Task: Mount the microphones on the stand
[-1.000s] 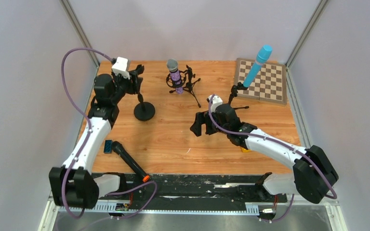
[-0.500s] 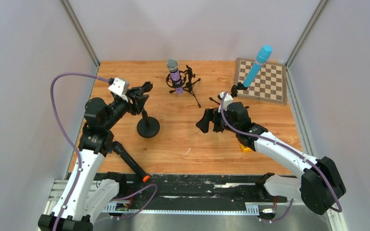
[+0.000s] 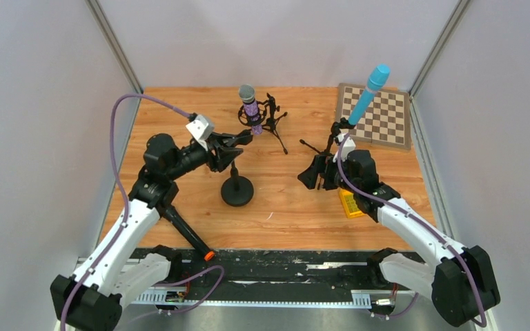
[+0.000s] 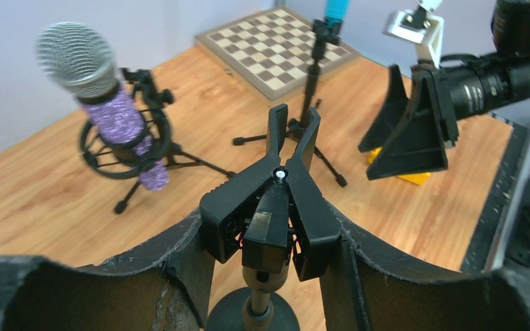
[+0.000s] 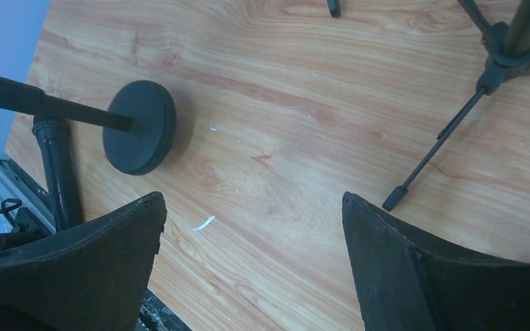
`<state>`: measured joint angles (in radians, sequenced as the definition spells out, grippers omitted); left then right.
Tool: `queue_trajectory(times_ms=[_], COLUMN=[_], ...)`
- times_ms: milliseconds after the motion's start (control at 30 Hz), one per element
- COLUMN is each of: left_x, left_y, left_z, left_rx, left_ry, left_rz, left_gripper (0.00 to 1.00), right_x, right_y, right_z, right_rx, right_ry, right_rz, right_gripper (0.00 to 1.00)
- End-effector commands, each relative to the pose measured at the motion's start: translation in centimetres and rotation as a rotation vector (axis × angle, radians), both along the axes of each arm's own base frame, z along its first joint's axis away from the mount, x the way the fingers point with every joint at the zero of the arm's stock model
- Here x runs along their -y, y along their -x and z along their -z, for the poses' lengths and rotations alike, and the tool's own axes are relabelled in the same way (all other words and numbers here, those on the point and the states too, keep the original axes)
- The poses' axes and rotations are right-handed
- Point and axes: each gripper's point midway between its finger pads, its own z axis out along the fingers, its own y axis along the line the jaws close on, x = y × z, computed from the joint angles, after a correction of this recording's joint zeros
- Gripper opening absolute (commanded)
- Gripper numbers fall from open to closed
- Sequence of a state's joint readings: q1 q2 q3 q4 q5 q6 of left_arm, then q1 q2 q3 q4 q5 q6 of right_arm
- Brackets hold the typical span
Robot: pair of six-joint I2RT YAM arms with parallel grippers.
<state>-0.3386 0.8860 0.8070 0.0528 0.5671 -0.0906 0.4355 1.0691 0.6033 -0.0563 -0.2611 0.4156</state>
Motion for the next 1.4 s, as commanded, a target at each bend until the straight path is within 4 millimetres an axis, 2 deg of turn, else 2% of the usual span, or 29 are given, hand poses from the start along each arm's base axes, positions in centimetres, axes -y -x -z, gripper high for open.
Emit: queue_trajectory(times_ms=[0,400,533,767,1033,1233,1367], left_x=[3.2,9.5,11.2,12.8,13.9,13.7,13.3], left_y=[0.6,-0.9,-2.1,-3.5,-4.4,-4.6,-4.9], left_z=[-5.6,-6.8,-5.8,-4.7,-1.6,-0.8,-0.2], left_rx=[0.195,0.266,0.249,0.248,0.187,0.189,0.190], left_ry=[0.033,0.015,0.000,0.001,-0.018,-0.031,-0.057], left_rz=[0.138,0.328,0.364,0.403,0.442,0.430,0.403], left_gripper=[0.25,0.25,0.25,0.25,0.29,0.43,0.61], right_x=[0.8,3.5,4.1,4.6,4.7,4.7,4.6], right_y=[0.0,-0.3,-0.2,-0.2,-0.3,-0.4,-0.5], right_z=[-0.9,0.0,0.3,0.8,1.0,1.0,0.9], right_rx=[0.022,0.006,0.004,-0.004,-0.007,-0.010,-0.010], right_ry=[-0.031,-0.008,0.000,0.012,0.016,0.016,0.015], right_rz=[0.015,0.087,0.096,0.106,0.107,0.105,0.103], right_gripper=[0.97,0.97,0.97,0.97,0.97,0.97,0.97])
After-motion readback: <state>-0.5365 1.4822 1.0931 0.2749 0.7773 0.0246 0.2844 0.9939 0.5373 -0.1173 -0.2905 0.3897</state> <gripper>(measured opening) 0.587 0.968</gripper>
